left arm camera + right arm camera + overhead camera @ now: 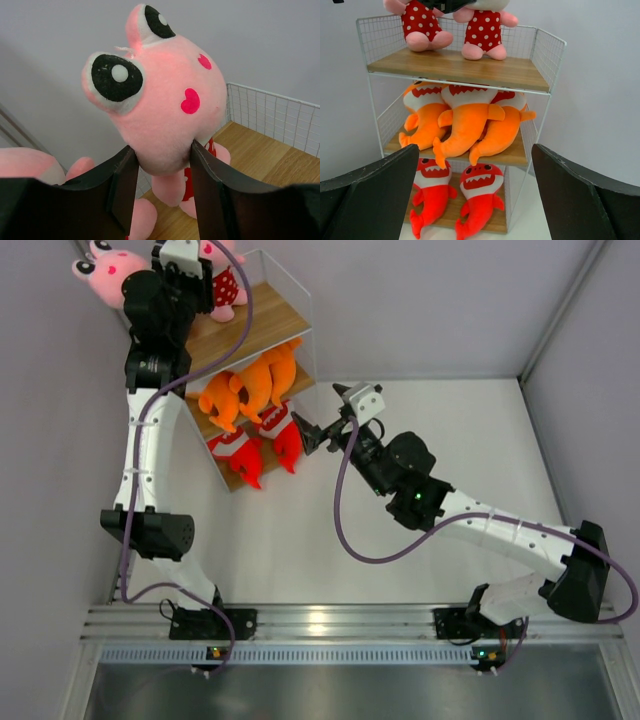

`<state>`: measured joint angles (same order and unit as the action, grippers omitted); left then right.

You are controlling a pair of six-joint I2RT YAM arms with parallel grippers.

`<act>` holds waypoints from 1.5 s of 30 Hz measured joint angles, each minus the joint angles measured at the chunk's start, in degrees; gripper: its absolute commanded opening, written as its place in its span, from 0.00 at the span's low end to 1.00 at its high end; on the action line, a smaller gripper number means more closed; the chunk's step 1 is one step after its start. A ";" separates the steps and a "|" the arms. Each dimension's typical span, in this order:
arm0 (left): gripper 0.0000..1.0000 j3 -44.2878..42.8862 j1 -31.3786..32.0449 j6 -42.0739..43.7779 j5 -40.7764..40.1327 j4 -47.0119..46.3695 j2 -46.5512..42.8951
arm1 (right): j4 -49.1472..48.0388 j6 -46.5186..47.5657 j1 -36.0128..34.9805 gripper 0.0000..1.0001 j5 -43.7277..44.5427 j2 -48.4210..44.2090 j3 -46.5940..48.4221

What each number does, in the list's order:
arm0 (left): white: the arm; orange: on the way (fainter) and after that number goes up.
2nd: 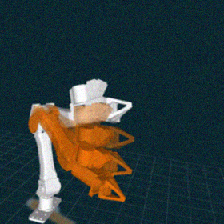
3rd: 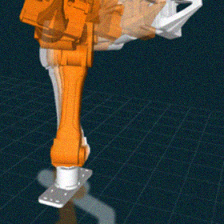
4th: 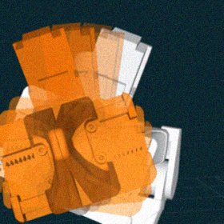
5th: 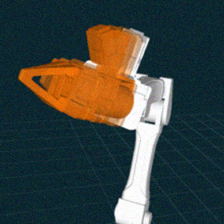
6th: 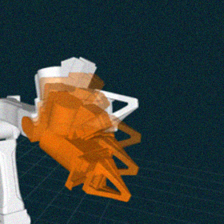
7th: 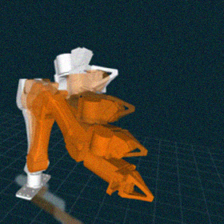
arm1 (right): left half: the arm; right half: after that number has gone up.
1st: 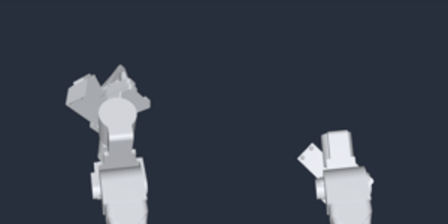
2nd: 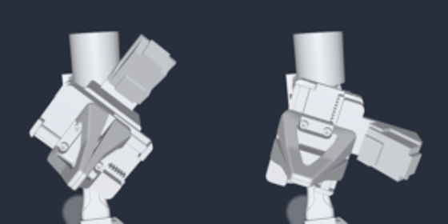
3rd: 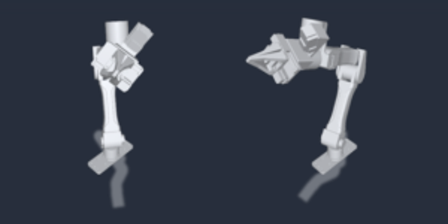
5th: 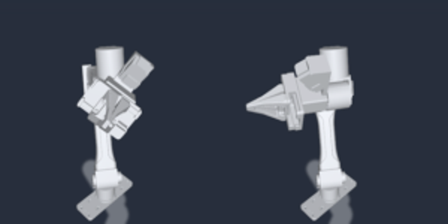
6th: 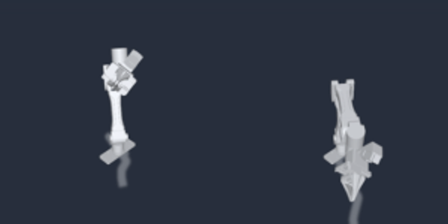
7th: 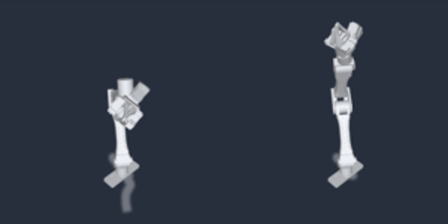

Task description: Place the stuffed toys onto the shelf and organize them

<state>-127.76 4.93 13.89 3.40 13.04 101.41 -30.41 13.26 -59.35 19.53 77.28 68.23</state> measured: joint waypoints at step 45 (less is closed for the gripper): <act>0.80 3.13 -0.15 5.16 -2.91 -0.13 -7.32 | 3.02 -3.02 0.00 0.99 -3.06 0.00 0.00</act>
<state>-124.64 4.78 19.05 0.49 12.91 94.08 -27.40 10.24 -59.35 16.47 77.28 68.23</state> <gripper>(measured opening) 0.802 0.993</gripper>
